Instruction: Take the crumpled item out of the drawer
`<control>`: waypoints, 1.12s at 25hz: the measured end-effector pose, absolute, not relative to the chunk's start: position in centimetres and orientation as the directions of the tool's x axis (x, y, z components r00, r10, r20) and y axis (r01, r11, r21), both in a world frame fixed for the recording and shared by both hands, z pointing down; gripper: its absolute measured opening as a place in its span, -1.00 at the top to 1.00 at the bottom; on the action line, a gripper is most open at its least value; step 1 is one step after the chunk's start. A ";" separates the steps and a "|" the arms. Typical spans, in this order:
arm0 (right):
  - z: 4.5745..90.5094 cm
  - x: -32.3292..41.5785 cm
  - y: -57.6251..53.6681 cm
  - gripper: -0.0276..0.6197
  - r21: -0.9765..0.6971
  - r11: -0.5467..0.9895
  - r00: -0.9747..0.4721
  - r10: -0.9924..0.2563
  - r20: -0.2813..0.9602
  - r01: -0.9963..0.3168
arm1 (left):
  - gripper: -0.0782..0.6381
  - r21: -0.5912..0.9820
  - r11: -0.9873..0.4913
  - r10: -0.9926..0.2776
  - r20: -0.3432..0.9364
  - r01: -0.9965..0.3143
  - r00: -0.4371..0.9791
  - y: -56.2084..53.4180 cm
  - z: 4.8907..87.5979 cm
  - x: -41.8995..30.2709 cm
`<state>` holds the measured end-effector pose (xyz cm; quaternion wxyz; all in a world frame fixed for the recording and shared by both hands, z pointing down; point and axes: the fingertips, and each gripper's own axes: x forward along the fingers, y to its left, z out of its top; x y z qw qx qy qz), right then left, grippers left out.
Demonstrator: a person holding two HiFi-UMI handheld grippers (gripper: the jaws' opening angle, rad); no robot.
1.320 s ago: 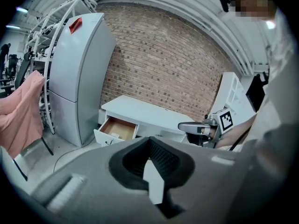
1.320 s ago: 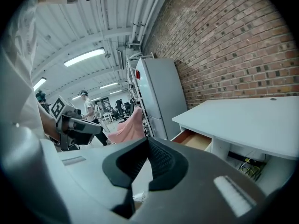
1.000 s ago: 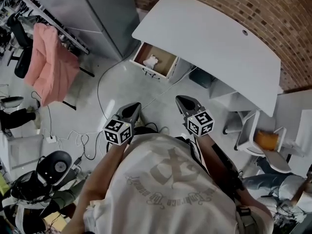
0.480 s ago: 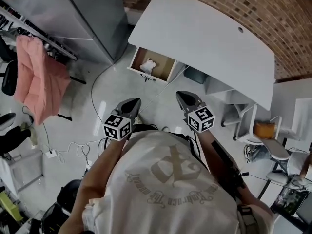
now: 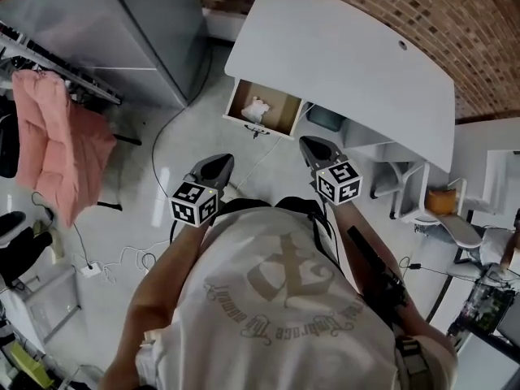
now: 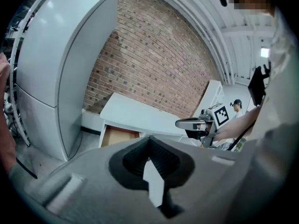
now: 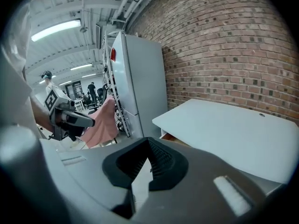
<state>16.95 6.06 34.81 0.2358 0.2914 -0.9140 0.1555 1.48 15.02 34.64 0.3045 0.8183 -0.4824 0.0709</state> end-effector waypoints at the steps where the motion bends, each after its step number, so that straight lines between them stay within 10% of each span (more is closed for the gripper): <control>1: 34.9 16.5 6.0 0.89 -0.142 0.780 -0.712 -0.459 0.531 -0.609 | 0.77 0.437 -0.347 -0.747 0.406 -0.830 0.527 14.9 34.6 0.8; 28: 45.8 9.0 -2.0 0.89 -0.132 0.873 -0.643 -0.236 0.729 -0.470 | 0.77 0.482 -0.227 -0.730 0.491 -0.846 0.475 8.0 37.4 -2.3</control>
